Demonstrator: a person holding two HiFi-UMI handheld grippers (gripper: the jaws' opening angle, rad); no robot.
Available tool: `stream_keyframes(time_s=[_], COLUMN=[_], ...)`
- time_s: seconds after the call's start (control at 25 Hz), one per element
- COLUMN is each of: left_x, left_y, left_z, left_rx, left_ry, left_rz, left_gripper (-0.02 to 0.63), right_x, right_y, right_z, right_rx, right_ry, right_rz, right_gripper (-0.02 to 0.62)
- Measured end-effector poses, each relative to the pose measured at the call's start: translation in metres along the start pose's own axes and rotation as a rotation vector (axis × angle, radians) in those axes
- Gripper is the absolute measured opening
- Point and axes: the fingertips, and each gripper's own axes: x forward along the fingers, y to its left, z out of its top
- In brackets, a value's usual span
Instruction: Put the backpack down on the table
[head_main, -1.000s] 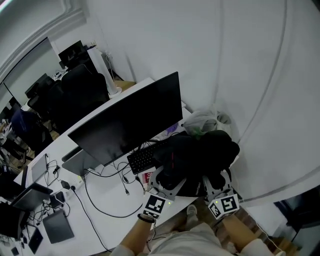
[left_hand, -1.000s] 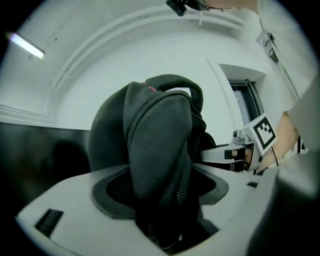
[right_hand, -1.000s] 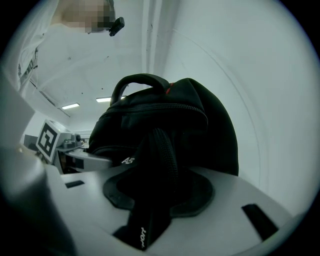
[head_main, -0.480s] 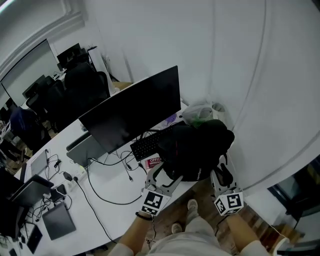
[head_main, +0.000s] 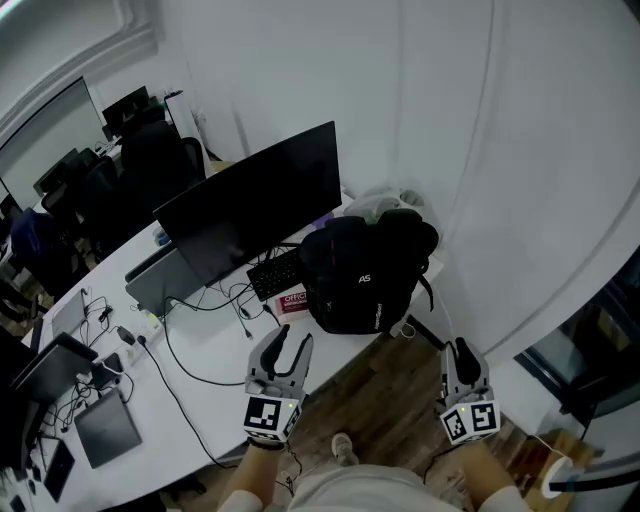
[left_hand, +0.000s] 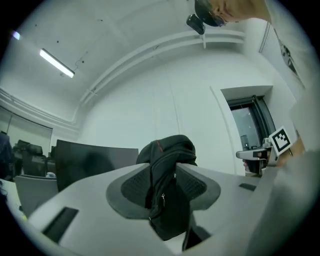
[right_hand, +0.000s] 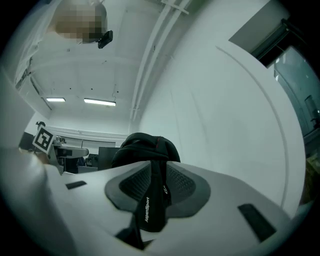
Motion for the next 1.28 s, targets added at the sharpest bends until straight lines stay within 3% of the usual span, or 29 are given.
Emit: stream_keyframes(time_s=[0.08,0.16,0.28,0.4,0.72,0.92,1.04,1.28], left_x=[-0.021,-0.044,-0.079,-0.117,-0.235,-0.284,-0.300,-0.322], left_y=[-0.007,-0.015,-0.033,-0.061,-0.148,-0.165,-0.174,-0.183], left_z=[0.009,0.014,0.008,0.006,0.024,0.045,0.061,0.088], left_rx=[0.003,-0.006,-0.065,-0.133,-0.115,-0.162,-0.216,-0.246], left_ry=[-0.019,-0.024,-0.006,0.014,0.071,0.068,0.050,0.009], left_rz=[0.032,0.074,0.108,0.127,0.133,0.160,0.150,0.110], left_gripper=[0.133,0.047,0.010,0.009,0.009,0.009,0.009,0.009], right_x=[-0.027,-0.057,-0.105,-0.156,-0.289,-0.336,-0.352,-0.376], right_y=[-0.006,-0.008,-0.007,-0.008,0.005,0.021,0.029,0.058], right_z=[0.004,0.009,0.018,0.024,0.024,0.032,0.036,0.045], right_rx=[0.005,-0.001,-0.010,0.002,0.031,0.051,0.072,0.105], right_ry=[-0.001,-0.003,-0.012,-0.014,0.038,0.040,0.039,0.040], right_rz=[-0.020,-0.031,-0.031,-0.028,-0.003,0.012,0.015,0.029], right_gripper=[0.083,0.065,0.049,0.040,0.037,0.037,0.037,0.037])
